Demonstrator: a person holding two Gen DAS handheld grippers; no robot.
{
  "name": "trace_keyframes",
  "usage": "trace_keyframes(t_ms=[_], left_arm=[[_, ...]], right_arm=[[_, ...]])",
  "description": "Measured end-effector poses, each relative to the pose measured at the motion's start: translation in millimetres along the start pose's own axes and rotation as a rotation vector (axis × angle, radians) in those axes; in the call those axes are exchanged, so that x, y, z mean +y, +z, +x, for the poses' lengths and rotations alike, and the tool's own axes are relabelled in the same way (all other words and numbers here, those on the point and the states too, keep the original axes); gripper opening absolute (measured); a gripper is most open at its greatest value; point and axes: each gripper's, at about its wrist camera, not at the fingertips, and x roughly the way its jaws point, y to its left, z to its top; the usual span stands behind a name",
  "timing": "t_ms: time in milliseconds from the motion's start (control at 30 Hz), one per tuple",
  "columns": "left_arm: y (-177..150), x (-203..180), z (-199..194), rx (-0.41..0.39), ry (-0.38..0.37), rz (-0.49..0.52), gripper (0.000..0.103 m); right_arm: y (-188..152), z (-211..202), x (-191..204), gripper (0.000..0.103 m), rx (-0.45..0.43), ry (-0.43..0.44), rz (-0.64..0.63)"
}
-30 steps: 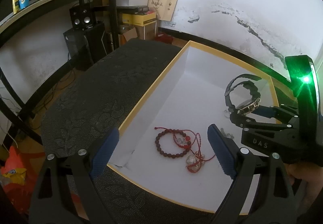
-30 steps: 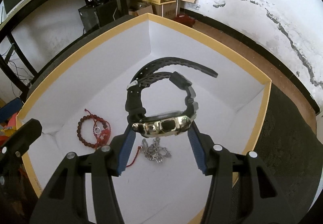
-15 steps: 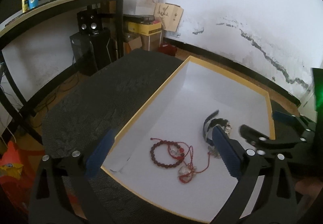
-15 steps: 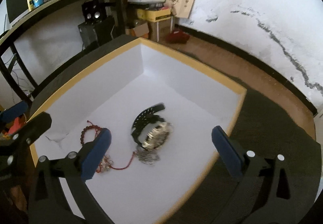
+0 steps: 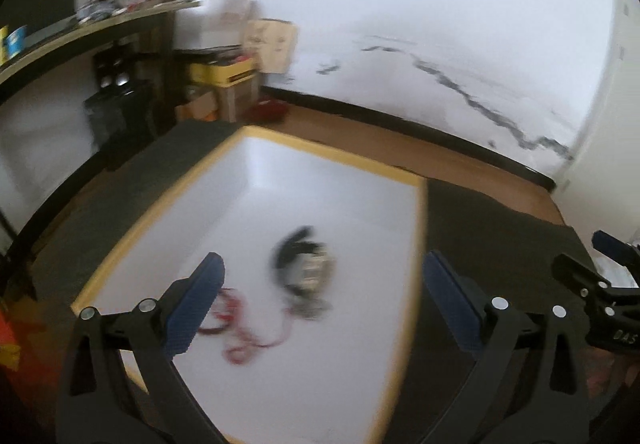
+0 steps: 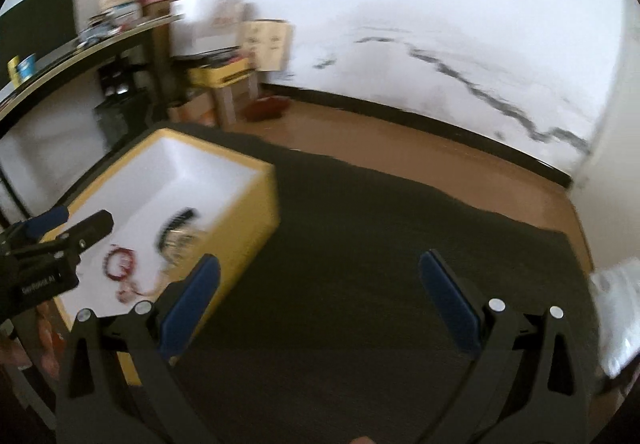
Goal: Organize jewelry
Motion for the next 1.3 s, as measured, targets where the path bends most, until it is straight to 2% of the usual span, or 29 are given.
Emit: trace_keyframes(t_ms=[167, 333, 433, 600, 833, 1300], left_arm=[[-10, -75, -1, 0.003, -0.091, 0.093, 0.097], [-25, -151, -2, 0.015, -0.179, 0.183, 0.097], [-38, -192, -1, 0.026, -0.211, 0.241, 0.097], [-59, -233, 3, 0.044, -0.224, 0.313, 0.097], [-69, -244, 17, 0.067, -0.197, 0.33, 0.097], [-64, -238, 33, 0.078, -0.173, 0.322, 0.097]], right_arm=[[-30, -34, -82, 0.096, -0.018, -0.125, 0.119], [-69, -55, -155, 0.096, 0.014, -0.221, 0.221], [-89, -63, -183, 0.096, 0.028, -0.257, 0.261], [-116, -71, -220, 0.096, 0.042, -0.286, 0.3], [-121, -54, -233, 0.096, 0.044, -0.256, 0.313], [-113, -34, -220, 0.096, 0.071, -0.226, 0.285]])
